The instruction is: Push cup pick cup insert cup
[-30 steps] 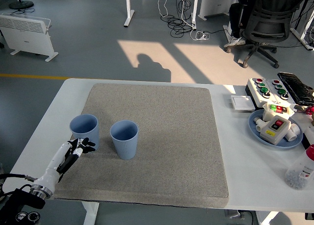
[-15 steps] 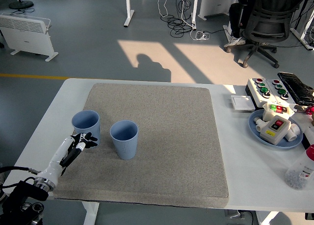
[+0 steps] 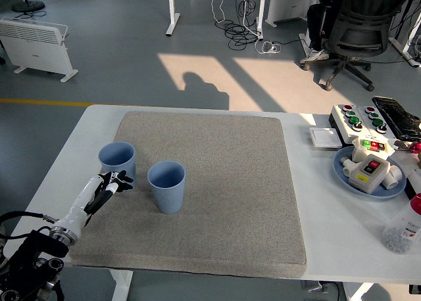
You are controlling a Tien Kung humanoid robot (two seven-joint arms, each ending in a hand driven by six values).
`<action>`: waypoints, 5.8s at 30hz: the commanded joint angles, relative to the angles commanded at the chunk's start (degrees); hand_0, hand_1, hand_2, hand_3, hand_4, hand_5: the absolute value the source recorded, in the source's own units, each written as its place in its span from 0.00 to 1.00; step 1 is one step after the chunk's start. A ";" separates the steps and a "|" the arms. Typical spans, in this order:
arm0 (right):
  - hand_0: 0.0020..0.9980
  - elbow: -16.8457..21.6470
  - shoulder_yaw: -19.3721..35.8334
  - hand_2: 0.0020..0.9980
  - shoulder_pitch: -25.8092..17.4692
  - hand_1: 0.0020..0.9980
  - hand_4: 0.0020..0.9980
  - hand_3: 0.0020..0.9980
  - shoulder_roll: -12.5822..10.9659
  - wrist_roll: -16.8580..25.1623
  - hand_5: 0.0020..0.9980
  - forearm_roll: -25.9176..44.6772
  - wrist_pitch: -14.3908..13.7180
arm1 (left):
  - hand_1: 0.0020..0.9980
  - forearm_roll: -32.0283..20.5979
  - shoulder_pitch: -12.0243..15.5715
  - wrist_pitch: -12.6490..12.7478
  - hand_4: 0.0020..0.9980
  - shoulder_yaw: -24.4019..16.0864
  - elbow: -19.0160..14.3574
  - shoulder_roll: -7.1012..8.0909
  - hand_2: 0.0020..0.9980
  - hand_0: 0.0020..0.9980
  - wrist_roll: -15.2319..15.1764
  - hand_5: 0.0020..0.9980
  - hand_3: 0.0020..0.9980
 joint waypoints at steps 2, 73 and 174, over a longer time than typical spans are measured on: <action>0.69 0.00 0.01 0.64 -0.13 0.62 0.10 0.55 0.00 -0.05 0.42 -0.16 0.03 | 0.60 -1.04 -0.65 -0.36 0.65 0.75 0.85 -0.11 0.54 0.69 -0.25 1.00 0.54; 0.69 0.00 0.30 0.64 -0.27 0.61 0.10 0.55 -0.66 -0.42 0.41 -1.06 0.22 | 0.93 50.81 -19.50 -30.11 0.86 1.75 -17.77 8.51 0.97 0.91 18.48 0.22 0.95; 0.69 0.00 -1.04 0.64 -0.96 0.61 0.11 0.55 -0.93 -0.44 0.42 0.42 0.16 | 0.58 52.09 -32.15 -35.01 0.67 3.03 -10.08 19.33 0.61 0.59 17.53 0.13 0.53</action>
